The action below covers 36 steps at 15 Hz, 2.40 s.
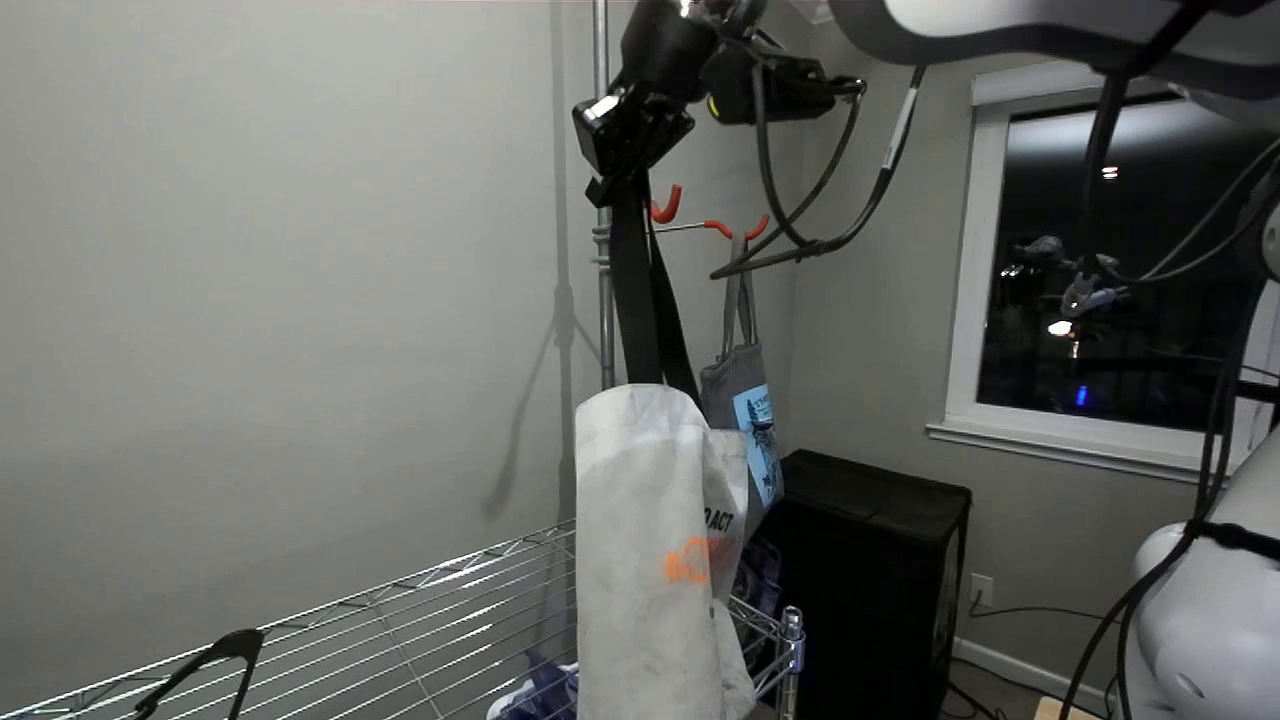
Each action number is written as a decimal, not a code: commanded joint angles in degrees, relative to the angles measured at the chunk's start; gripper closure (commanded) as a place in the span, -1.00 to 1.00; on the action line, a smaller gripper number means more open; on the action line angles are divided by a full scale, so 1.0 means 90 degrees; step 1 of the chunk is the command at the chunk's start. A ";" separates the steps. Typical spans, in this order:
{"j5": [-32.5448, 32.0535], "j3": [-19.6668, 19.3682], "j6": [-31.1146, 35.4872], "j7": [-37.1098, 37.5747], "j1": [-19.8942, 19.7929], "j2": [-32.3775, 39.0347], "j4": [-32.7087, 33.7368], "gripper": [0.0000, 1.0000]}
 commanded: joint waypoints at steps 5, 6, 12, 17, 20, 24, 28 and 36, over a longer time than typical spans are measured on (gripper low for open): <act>-0.1955 0.0314 0.0428 0.1417 -0.0195 0.1406 0.0781 0.88; -0.2151 0.0258 0.0429 0.1569 -0.0082 0.1565 0.0846 0.88; -0.2862 -0.0202 0.0368 0.2070 0.0752 0.2195 0.0987 0.90; -0.2790 -0.0714 0.0307 0.2076 0.1382 0.2329 0.0926 0.24; -0.2618 -0.0928 0.0296 0.1983 0.1607 0.2284 0.0887 -0.13; -0.1589 -0.1066 -0.0116 0.1402 0.1784 0.2254 0.0947 -0.61; -0.0900 -0.1143 -0.1426 0.0954 0.1848 0.2277 0.1064 -0.99; -0.0515 -0.1288 -0.2018 0.0943 0.1802 0.1921 0.1080 -1.00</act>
